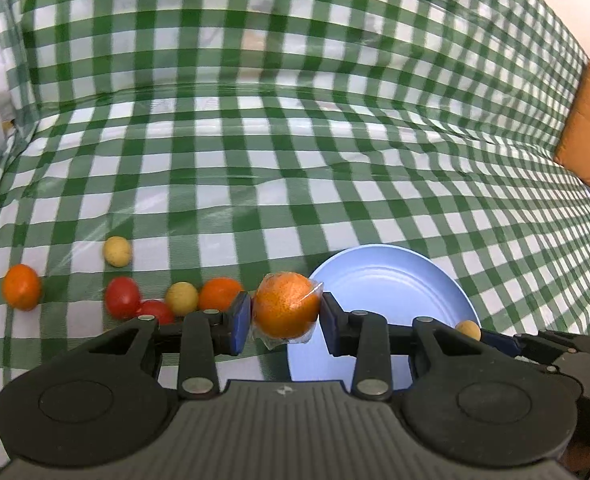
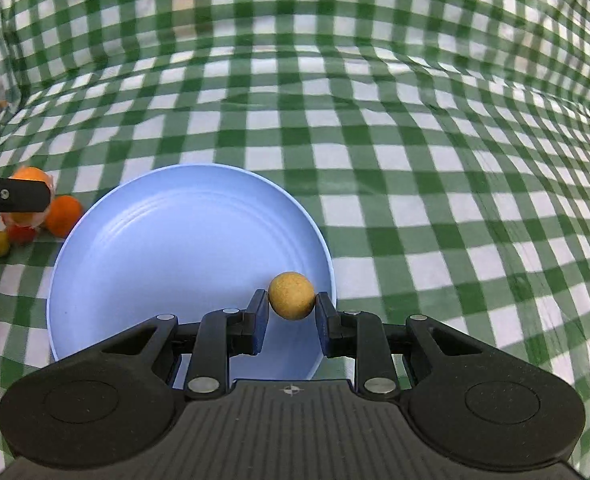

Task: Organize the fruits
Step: 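Carry the yellow fruit and tangerine over the blue plate and open both tools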

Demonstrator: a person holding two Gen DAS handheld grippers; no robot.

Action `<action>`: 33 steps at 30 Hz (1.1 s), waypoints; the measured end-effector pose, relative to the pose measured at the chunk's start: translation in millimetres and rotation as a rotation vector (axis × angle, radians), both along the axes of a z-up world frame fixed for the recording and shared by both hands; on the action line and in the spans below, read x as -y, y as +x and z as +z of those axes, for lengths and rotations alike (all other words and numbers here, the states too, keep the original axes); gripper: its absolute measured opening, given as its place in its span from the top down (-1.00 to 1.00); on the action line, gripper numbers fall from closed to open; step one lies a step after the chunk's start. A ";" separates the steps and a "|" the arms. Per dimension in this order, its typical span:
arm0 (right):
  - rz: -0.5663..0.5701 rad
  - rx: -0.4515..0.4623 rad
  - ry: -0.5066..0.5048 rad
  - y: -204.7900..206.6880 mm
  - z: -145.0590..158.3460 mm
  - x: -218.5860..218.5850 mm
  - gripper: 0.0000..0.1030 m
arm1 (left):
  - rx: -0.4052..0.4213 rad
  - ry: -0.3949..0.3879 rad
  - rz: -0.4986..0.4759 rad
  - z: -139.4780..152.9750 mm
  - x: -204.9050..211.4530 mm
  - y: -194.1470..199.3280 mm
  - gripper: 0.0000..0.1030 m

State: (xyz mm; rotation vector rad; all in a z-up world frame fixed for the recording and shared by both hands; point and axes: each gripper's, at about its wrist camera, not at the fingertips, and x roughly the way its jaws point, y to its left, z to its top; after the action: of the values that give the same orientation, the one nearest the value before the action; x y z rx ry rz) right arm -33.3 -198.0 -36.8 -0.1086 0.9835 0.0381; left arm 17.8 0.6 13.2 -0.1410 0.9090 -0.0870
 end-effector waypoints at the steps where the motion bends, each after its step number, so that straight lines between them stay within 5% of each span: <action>1: -0.011 -0.001 -0.011 -1.5 0.3 3.1 0.49 | 0.000 -0.001 -0.006 -0.1 2.2 0.1 0.21; 20: -0.005 0.091 0.050 -32.6 25.7 25.8 0.48 | -0.009 -0.005 -0.134 -12.7 51.1 -6.0 0.21; 33: -0.019 0.094 0.041 -12.1 38.5 17.9 0.48 | -0.011 -0.007 -0.158 -13.8 57.7 -0.6 0.21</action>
State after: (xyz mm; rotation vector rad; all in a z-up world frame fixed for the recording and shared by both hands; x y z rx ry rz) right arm -45.4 -215.9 1.7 -0.0633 0.8888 0.0355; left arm 17.2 -57.1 -0.6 -0.0761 0.9301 -0.2363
